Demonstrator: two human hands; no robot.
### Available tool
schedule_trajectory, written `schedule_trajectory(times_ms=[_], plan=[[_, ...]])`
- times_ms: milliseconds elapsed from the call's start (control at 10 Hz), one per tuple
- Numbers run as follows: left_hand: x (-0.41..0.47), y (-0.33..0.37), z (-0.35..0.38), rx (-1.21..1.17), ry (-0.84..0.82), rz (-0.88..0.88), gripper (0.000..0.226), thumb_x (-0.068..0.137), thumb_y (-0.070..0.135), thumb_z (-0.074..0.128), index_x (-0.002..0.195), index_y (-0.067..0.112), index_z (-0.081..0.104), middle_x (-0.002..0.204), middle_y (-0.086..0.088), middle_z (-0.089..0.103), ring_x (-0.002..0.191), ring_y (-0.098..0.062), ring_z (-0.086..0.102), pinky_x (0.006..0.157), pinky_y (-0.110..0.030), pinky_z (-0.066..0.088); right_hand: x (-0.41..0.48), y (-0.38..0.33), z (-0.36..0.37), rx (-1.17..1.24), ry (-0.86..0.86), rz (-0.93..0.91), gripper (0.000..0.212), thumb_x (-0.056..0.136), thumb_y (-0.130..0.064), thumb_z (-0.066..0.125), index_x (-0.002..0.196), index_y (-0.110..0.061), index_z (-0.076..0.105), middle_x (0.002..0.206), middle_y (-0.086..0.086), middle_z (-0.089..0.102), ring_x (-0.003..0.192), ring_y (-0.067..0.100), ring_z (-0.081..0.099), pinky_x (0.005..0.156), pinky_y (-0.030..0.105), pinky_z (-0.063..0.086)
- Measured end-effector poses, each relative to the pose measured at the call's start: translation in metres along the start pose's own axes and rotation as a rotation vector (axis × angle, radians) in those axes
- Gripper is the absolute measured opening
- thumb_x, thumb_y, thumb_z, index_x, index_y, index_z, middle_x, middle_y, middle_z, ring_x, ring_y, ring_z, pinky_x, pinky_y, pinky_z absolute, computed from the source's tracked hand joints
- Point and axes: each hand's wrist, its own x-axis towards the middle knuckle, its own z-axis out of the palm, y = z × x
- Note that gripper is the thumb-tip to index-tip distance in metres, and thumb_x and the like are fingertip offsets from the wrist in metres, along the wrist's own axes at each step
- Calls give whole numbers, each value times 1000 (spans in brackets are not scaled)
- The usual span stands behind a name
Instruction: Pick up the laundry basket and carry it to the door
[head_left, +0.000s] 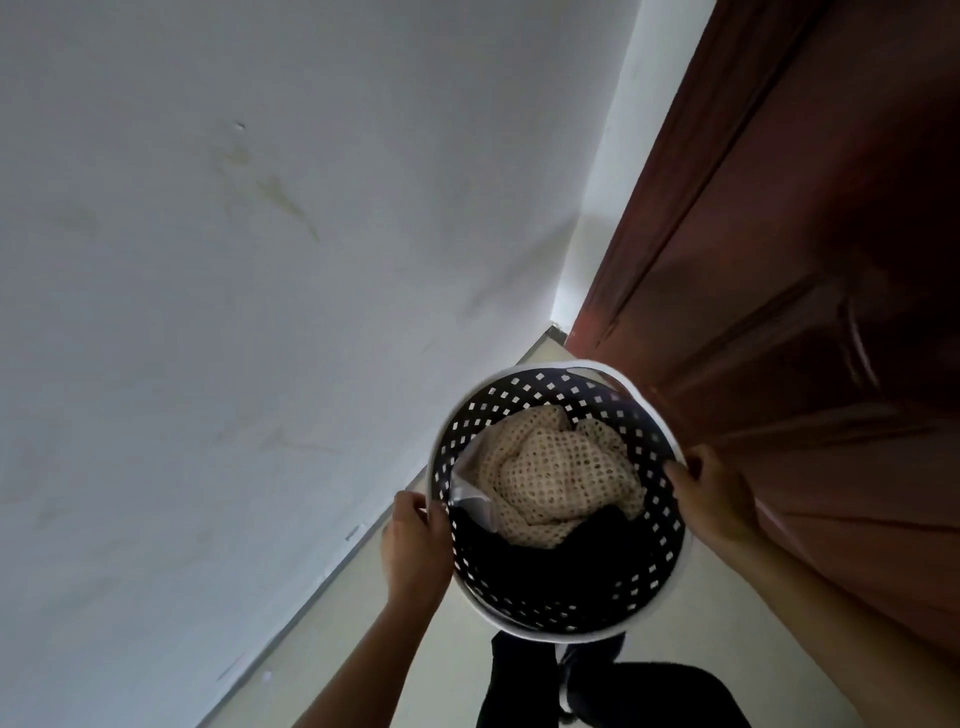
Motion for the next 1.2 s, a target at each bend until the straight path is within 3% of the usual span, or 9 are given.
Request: schedule_trajectory(times_ms=[200, 300, 400, 500, 600, 800, 900, 1100, 1200], plan=[[86, -56, 102, 106, -82, -89, 19, 89, 26, 46, 88, 9, 53, 78, -10, 64, 75, -31, 58, 64, -38, 46, 112, 41, 93, -111, -65, 63, 20, 88, -25, 57, 96, -8, 58, 102, 20, 68, 97, 38, 62, 81, 40, 45], [132, -91, 163, 166, -116, -107, 18, 88, 24, 46, 89, 7, 51, 73, -7, 57, 73, -31, 54, 66, -41, 47, 177, 76, 148, -163, -136, 49, 21, 86, -30, 55, 93, -10, 58, 96, 17, 71, 89, 36, 65, 80, 43, 51], [174, -123, 222, 221, -129, -116, 16, 87, 19, 46, 89, 4, 50, 72, -6, 53, 72, -31, 51, 62, -38, 41, 236, 104, 200, -218, -170, 39, 21, 86, -30, 56, 94, -11, 57, 98, 17, 68, 90, 36, 64, 79, 43, 51], [214, -151, 271, 213, -127, -139, 16, 84, 17, 47, 91, 5, 52, 83, -12, 60, 81, -35, 57, 70, -44, 48, 284, 122, 244, -272, -172, 10, 17, 86, -30, 55, 88, -13, 56, 100, 18, 67, 91, 37, 63, 78, 41, 51], [243, -175, 309, 205, -139, -180, 13, 81, 17, 46, 89, 8, 51, 85, -13, 62, 82, -38, 61, 73, -53, 55, 318, 135, 277, -336, -160, -7, 22, 85, -29, 54, 96, -12, 60, 108, 19, 68, 98, 38, 64, 80, 38, 48], [265, -186, 339, 211, -71, -204, 14, 83, 11, 41, 94, 8, 48, 88, -12, 58, 83, -34, 54, 70, -42, 46, 340, 143, 302, -345, -88, -55, 30, 89, -28, 51, 109, -6, 55, 115, 23, 64, 105, 41, 59, 79, 39, 42], [266, -187, 336, 189, -85, -197, 16, 85, 15, 41, 97, 9, 50, 94, -15, 62, 86, -36, 57, 74, -43, 49, 340, 144, 299, -342, -105, -57, 30, 90, -29, 51, 110, -6, 54, 113, 22, 65, 103, 41, 60, 74, 35, 39], [246, -171, 303, 132, -251, -248, 40, 77, 30, 53, 113, 13, 53, 102, -18, 69, 93, -38, 66, 81, -52, 56, 316, 123, 268, -389, -201, -94, 35, 87, -28, 53, 115, -8, 56, 117, 20, 66, 107, 41, 60, 83, 40, 47], [220, -154, 272, 58, -242, -276, 32, 81, 27, 55, 110, 12, 57, 93, -15, 70, 85, -33, 68, 78, -52, 57, 290, 109, 241, -306, -204, -137, 37, 86, -28, 54, 117, -10, 57, 117, 19, 67, 107, 39, 62, 88, 43, 50]])
